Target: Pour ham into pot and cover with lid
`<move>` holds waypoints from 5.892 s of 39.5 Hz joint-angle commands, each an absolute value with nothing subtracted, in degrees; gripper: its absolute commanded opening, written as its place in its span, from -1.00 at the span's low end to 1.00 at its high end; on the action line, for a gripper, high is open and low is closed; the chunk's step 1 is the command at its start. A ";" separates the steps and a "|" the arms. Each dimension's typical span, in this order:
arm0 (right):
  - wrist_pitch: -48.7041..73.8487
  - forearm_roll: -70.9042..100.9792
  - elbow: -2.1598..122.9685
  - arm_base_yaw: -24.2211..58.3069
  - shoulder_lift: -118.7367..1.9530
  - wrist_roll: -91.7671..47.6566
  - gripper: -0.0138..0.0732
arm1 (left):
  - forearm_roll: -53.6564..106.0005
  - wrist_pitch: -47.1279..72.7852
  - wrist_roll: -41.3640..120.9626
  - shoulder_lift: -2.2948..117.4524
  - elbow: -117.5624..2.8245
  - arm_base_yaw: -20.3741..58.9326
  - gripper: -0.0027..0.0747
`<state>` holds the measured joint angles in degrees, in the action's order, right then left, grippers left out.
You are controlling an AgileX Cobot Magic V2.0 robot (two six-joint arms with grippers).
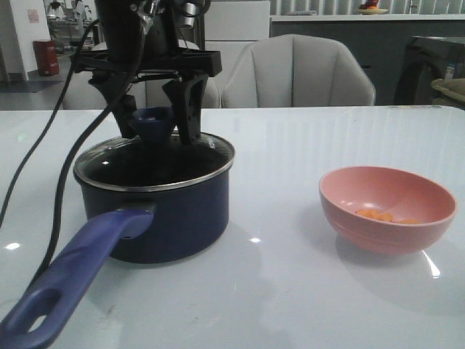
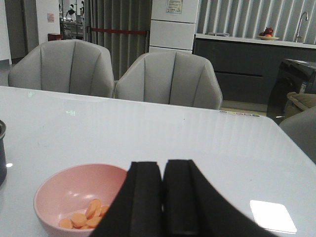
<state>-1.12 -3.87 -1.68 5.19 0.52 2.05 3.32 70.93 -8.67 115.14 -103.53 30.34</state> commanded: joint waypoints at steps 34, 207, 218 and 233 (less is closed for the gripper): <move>-5.25 -4.36 -2.10 4.89 1.67 1.91 -0.37 | 1.10 73.67 -8.56 109.80 -109.27 30.85 -0.21; -5.25 -4.36 -2.10 4.89 1.67 1.91 -0.37 | 4.41 36.31 -5.22 48.73 -50.87 3.58 0.67; -5.25 -4.36 -2.10 4.89 1.67 1.91 -0.37 | 3.85 25.28 -5.20 30.85 -36.41 3.58 0.67; -5.25 -4.36 -2.10 4.89 1.67 1.91 -0.37 | 3.80 18.99 -5.10 19.14 -23.41 3.58 0.67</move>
<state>-1.12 -3.87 -1.68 5.19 0.52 2.05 3.67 24.23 -5.09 19.17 -22.76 3.27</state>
